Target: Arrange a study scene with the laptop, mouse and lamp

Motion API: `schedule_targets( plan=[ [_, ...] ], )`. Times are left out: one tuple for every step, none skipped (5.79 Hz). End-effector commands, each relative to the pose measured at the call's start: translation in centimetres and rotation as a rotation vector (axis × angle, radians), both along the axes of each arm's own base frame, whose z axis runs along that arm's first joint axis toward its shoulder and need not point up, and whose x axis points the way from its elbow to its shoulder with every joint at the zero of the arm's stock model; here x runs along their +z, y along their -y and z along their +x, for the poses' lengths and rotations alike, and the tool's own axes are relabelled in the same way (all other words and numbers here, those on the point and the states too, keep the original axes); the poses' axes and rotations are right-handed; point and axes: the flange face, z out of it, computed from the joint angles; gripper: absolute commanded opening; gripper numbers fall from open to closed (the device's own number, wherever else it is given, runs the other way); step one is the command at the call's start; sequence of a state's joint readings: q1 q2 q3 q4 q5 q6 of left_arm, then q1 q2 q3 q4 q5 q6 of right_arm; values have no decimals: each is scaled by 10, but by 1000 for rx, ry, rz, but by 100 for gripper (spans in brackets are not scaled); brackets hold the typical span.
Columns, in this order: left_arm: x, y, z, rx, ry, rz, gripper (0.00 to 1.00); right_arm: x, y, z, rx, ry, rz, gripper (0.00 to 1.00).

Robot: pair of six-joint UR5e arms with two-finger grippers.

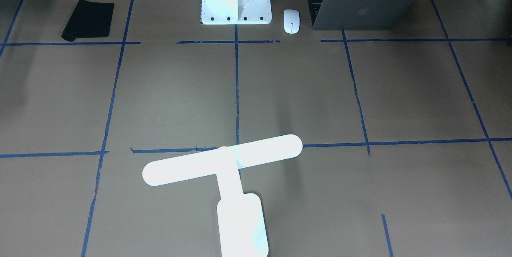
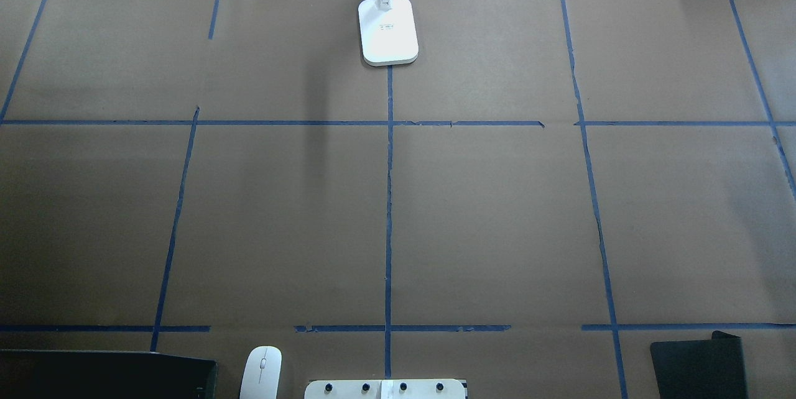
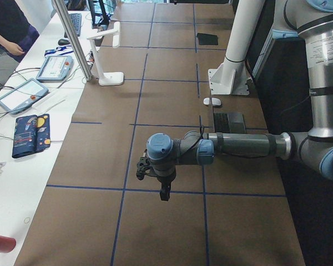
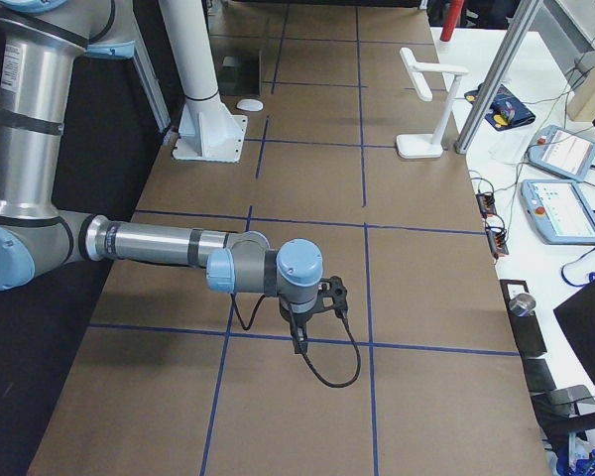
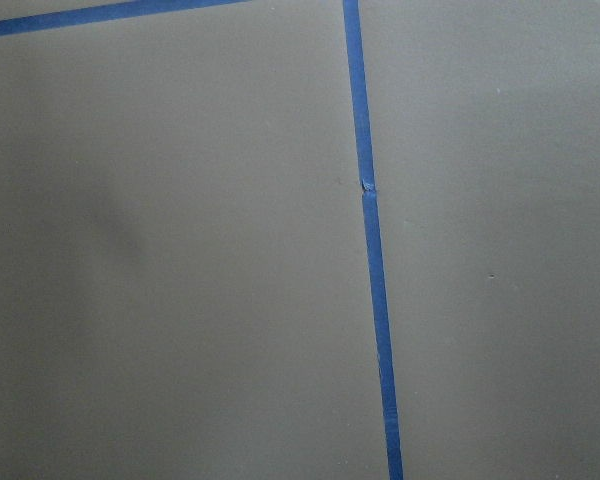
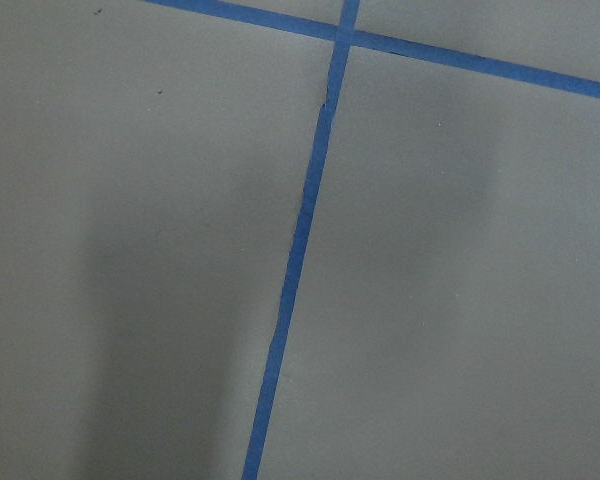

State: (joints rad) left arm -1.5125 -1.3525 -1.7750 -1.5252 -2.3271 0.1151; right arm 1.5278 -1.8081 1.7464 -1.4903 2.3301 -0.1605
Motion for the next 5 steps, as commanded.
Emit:
schedule_targets(
  plan=[
    [2, -1, 0, 0, 3, 2, 100, 0, 0, 0, 1, 0, 5, 100],
    [0, -1, -1, 1, 9, 7, 100, -2, 1, 0, 1, 2, 10, 100],
    [-4, 4, 1, -1, 9, 15, 100, -3, 1, 0, 1, 4, 11, 100],
    [-33, 45, 4, 1, -2, 116, 100, -8, 5, 0, 3, 3, 35, 100],
    [-50, 63, 5, 3, -10, 175, 100, -11, 8, -1, 5, 6, 62, 100]
  ],
)
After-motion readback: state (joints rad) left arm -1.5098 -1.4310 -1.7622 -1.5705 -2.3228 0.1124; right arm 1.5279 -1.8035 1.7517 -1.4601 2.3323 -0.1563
